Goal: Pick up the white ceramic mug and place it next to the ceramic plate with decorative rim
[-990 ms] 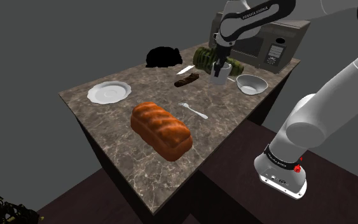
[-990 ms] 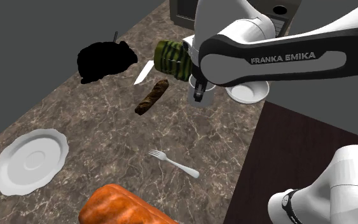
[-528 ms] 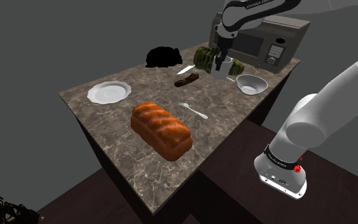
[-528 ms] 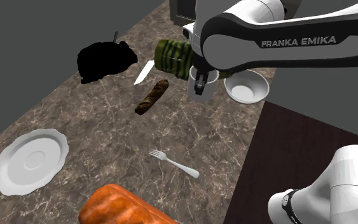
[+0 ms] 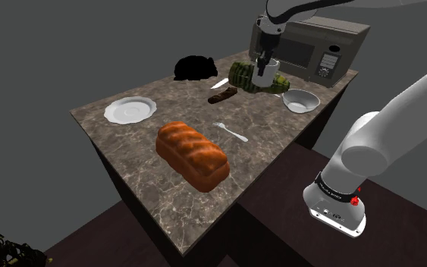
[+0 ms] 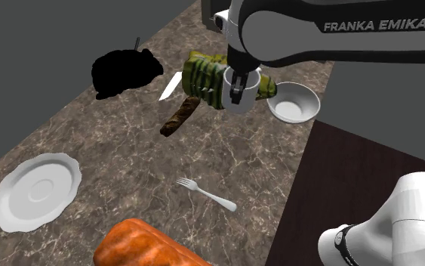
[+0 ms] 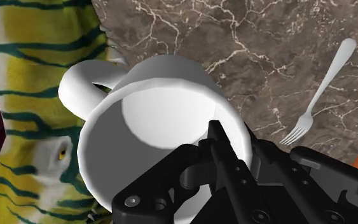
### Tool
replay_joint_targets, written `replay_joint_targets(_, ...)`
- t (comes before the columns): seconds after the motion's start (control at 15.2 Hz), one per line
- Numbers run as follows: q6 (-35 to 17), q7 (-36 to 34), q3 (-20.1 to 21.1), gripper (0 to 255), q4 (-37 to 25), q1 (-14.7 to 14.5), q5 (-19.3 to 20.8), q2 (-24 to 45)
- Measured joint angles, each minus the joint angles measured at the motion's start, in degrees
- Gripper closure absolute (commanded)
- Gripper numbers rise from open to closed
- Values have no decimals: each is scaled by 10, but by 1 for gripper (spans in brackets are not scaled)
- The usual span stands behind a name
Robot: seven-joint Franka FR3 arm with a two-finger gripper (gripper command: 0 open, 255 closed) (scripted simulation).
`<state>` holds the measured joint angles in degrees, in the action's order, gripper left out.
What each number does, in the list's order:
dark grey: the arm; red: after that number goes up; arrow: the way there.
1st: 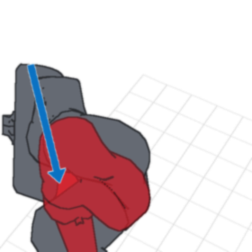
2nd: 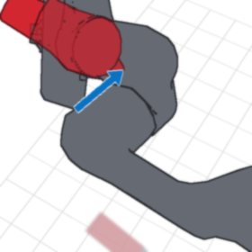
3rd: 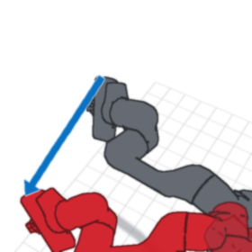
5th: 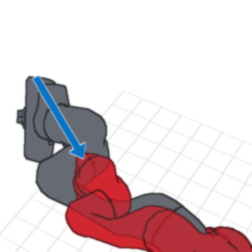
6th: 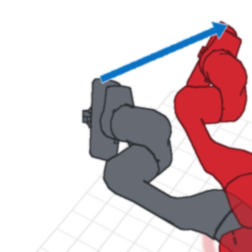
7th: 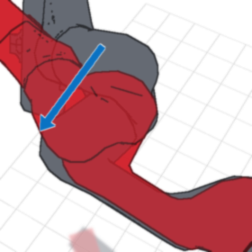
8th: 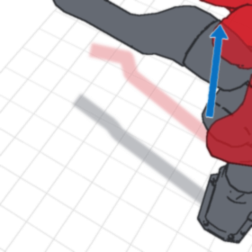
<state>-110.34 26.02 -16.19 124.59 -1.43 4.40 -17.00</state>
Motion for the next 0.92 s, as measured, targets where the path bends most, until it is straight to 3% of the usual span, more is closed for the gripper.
replay_joint_targets(0.59,3,-95,61,255,-76,-48,-27,76)
replay_joint_targets(0.92,9,-147,91,255,-149,-74,-39,144)
